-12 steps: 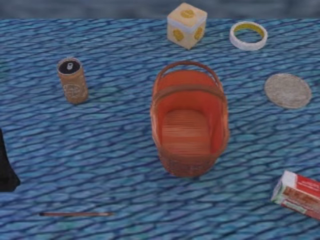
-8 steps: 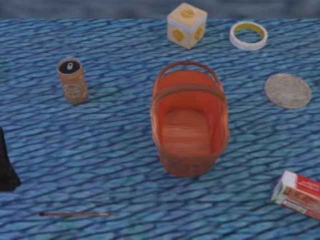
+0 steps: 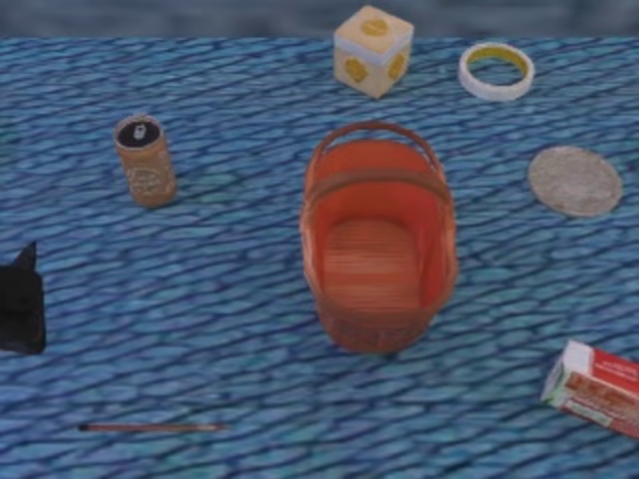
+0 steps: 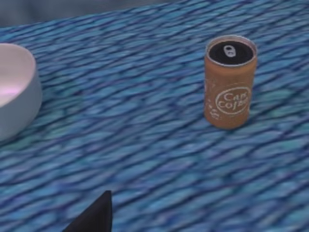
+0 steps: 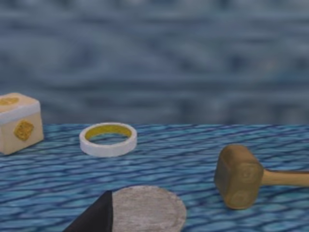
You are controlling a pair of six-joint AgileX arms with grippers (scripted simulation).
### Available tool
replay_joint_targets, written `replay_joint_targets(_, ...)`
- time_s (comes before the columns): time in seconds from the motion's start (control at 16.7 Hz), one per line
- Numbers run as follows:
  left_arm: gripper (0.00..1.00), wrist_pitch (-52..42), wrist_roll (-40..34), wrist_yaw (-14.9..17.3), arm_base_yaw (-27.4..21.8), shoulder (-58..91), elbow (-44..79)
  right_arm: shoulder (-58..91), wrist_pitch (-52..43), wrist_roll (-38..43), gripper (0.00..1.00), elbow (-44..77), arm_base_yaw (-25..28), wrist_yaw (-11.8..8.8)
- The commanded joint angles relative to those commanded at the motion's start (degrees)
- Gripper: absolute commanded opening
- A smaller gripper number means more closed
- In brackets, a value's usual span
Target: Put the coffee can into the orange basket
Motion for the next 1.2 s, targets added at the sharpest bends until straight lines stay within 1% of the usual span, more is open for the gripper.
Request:
replay_joint_targets(0.3, 1.0, -18.74, 6.85, 0.66, -2.72, 27.59, 25.24, 0.0, 0.0, 0.0, 1.0, 0.0, 0.0, 0.0)
replay_joint_targets(0.78, 1.0, -48.74, 18.72, 0.5, -5.73, 75.49, 72.3, 0.0, 0.0, 0.0, 1.0, 0.0, 0.0, 0.0)
replay_joint_targets(1.02, 1.0, -59.97, 23.72, -0.06, -6.31, 95.93, 94.74, 0.0, 0.0, 0.0, 1.0, 0.0, 0.0, 0.0)
replay_joint_targets(1.2, 1.0, -65.82, 26.67, -0.58, -6.35, 108.0, 109.27, 0.0, 0.0, 0.0, 1.0, 0.0, 0.0, 0.0)
